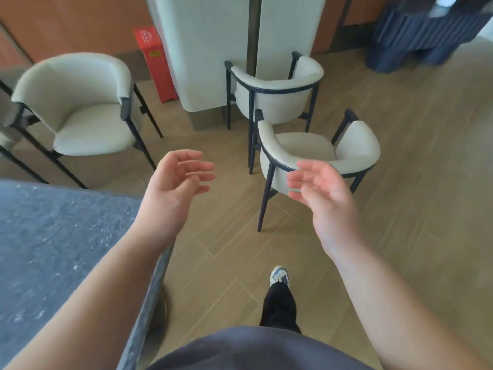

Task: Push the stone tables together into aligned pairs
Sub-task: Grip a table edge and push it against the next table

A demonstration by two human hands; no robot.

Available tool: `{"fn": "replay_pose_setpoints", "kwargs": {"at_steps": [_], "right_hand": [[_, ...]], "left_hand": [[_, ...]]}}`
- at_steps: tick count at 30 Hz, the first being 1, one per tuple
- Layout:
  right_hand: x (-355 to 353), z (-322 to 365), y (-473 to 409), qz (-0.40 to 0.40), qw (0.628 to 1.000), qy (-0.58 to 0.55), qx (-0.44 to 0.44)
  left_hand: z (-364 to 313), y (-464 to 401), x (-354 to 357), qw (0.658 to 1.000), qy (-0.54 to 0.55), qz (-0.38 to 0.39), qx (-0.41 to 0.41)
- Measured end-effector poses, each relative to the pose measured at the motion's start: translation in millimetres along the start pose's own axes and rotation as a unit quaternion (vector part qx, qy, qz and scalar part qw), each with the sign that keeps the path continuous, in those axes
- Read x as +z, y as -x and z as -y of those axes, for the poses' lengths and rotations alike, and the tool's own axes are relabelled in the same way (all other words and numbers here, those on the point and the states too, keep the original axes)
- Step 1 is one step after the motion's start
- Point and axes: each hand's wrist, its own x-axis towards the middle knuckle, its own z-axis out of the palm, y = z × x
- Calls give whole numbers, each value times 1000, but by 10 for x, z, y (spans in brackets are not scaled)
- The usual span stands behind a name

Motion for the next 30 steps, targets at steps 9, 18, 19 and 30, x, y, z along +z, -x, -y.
{"fn": "replay_pose_setpoints", "kwargs": {"at_steps": [9, 18, 19, 30], "right_hand": [[467, -294, -2415, 150, 989, 1, 3], [1658, -180, -4185, 331, 943, 35, -27], [1822, -175, -4289, 349, 936, 34, -28], [3612, -115, -5050, 476, 876, 67, -38]], "left_hand": [[246, -1880, 162, 990, -19, -126, -54], [345, -2940, -272, 951, 3, -300, -75], [366, -2983, -384, 944, 4, -321, -77], [681, -3497, -1684, 881, 33, -464, -86]]}}
